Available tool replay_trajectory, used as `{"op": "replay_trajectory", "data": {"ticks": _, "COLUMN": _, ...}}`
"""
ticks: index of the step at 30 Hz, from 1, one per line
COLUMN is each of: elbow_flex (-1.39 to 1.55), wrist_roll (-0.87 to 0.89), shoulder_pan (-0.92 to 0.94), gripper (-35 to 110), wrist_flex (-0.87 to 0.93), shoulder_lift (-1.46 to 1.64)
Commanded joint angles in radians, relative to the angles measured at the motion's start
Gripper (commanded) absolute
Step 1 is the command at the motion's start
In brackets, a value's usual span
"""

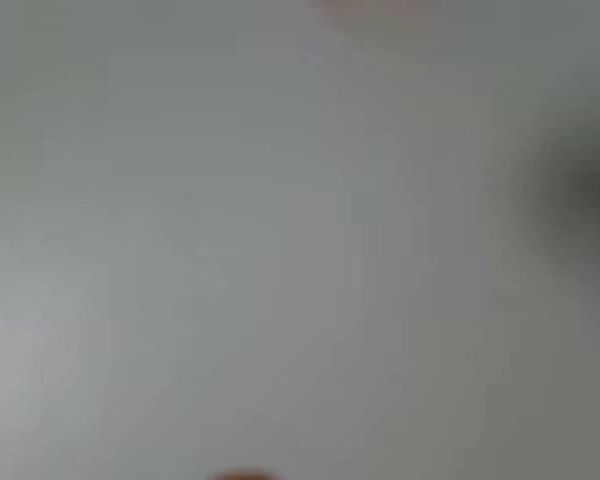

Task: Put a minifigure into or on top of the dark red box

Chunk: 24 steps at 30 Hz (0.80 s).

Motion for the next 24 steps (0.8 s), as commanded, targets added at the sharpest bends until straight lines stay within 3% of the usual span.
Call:
{"op": "replay_trajectory", "data": {"ticks": 1, "elbow_flex": -0.075, "wrist_roll": -0.011, "shoulder_pan": -0.002, "gripper": 26, "wrist_flex": 0.000, "shoulder_lift": -0.040}}
{"op": "replay_trajectory", "data": {"ticks": 24, "elbow_flex": -0.388, "wrist_roll": -0.046, "shoulder_pan": -0.015, "gripper": 26, "wrist_flex": 0.054, "shoulder_lift": -0.311}}
